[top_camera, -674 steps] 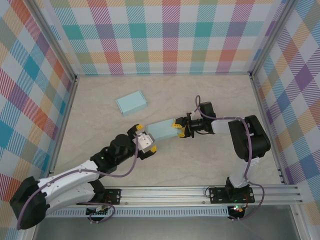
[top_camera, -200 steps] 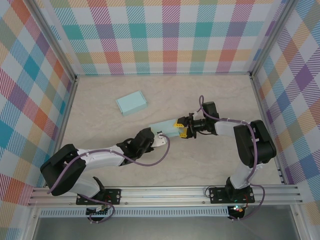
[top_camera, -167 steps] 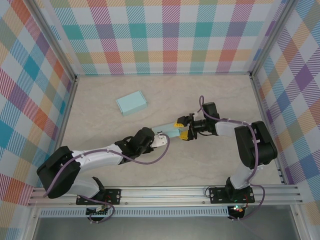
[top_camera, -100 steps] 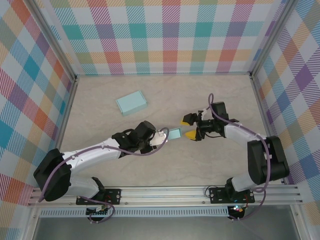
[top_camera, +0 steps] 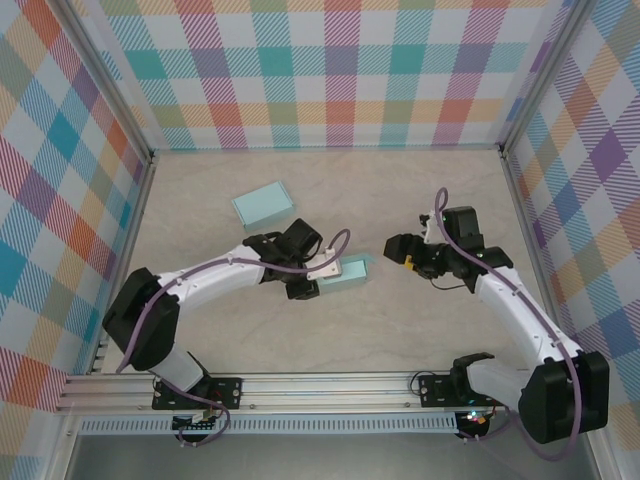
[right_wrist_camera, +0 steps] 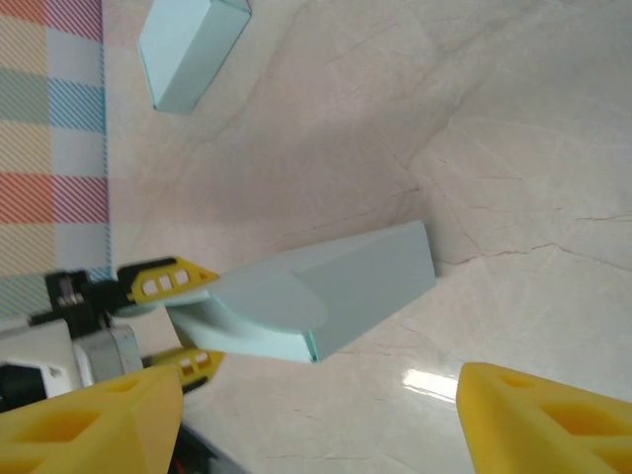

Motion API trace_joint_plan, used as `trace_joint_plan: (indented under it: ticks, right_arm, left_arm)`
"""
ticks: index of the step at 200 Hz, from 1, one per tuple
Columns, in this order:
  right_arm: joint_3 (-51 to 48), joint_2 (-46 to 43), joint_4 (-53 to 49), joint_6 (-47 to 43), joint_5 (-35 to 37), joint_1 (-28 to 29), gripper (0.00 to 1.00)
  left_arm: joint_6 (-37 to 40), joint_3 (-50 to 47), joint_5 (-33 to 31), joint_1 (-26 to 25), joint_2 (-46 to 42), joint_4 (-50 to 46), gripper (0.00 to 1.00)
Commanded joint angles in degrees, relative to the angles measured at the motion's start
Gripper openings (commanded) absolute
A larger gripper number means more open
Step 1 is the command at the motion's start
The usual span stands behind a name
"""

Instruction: Fold the paper box

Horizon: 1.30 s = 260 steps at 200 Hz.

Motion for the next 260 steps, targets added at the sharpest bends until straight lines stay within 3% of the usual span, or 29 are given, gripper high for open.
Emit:
trace_joint_plan:
  ticks: [1, 45, 76, 128, 161, 179, 198, 207, 224, 260]
  right_arm:
    - [1.5, -0.96, -2.71, -6.53, 5.47, 3.13, 0.72]
    - [2.93, 1.89, -2.8, -9.22, 9.47, 6.89, 0.71]
    - [4.61, 4.22, -2.74, -11.01, 10.46, 7.73, 0.7]
    - [7.12, 3.72, -2.97, -12.78, 11.29, 8.15, 0.66]
    - [8.65, 3.36, -5.81, -12.4, 14.34, 9.31, 0.62]
    - [9.28, 3.83, -7.33, -12.08, 16.07, 9.74, 0.61]
    - [9.59, 4.33, -7.68, -11.78, 16.33, 9.93, 0.6]
    - [9.89, 4.58, -7.63, -11.73, 16.33, 10.14, 0.59]
    - [10.46, 5.42, -7.78, -12.06, 16.5, 10.67, 0.55]
    - [11.98, 8.39, -8.47, -14.34, 18.44, 12.77, 0.54]
  left_arm:
    - [2.15, 2.01, 1.71, 0.78, 3.85, -4.36, 0.5]
    - [3.02, 2.74, 2.05, 1.33, 2.2, -1.8, 0.88]
    - [2.99, 2.26, 2.15, 1.45, -0.96, 0.07, 1.0]
    - [-2.63, -1.43, -1.47, 1.51, -12.07, 4.39, 1.0]
    - [-15.59, -5.96, -12.16, 1.95, -20.88, 11.51, 1.0]
    - [-24.31, -7.94, -14.22, 3.79, -24.3, 13.34, 0.87]
    - [-36.55, -10.85, -12.89, 7.51, -26.31, 16.39, 0.65]
    - [-42.36, -12.86, -8.89, 10.12, -26.92, 20.22, 0.58]
    - [-48.91, -15.27, -0.31, 13.53, -26.74, 23.85, 0.58]
    - [-46.46, -15.26, 1.53, 13.71, -25.31, 21.28, 0.58]
